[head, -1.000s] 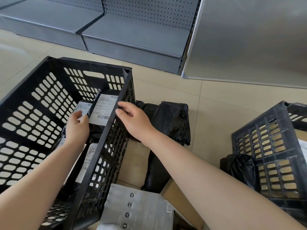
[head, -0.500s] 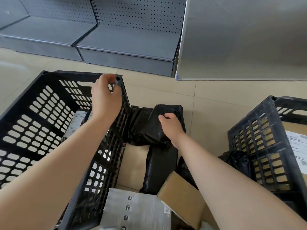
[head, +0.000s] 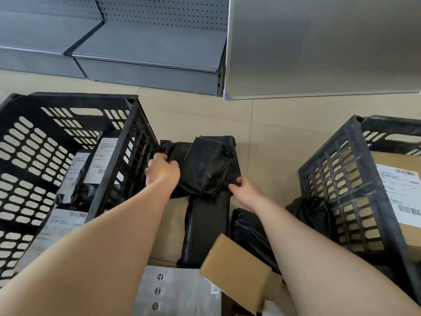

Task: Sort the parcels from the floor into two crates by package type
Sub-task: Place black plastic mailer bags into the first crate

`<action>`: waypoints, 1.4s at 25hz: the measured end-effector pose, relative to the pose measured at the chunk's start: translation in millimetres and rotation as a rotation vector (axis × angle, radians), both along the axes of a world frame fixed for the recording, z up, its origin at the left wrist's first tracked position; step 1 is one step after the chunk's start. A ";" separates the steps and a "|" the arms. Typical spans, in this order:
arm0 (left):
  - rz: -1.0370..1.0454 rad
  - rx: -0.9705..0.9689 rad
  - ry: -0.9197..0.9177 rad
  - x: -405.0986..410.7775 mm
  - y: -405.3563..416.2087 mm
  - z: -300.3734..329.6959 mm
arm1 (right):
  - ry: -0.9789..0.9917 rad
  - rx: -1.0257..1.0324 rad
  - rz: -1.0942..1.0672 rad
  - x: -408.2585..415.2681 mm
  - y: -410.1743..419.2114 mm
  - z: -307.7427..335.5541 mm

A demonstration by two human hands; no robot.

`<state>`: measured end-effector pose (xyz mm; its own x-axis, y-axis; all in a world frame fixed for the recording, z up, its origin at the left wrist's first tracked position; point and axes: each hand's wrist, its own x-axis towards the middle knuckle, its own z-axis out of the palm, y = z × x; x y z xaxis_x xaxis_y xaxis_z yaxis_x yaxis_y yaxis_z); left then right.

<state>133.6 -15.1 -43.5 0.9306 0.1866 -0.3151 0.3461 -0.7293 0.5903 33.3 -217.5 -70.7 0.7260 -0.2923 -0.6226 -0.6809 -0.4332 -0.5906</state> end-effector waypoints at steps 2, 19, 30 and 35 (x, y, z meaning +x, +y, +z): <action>-0.018 -0.040 0.090 -5.1 2.3 -18.1 | 0.001 0.012 -0.004 1.3 0.2 -6.3; 0.079 -0.346 0.381 -4.7 -6.4 -45.9 | 0.018 0.151 0.136 20.7 30.0 -15.7; 0.334 -0.779 0.494 -10.8 -11.5 -50.9 | -0.119 0.184 -0.014 19.6 25.4 -1.3; 0.400 -0.881 0.527 -9.3 -20.6 -35.8 | -0.117 0.181 -0.088 23.2 25.7 -2.1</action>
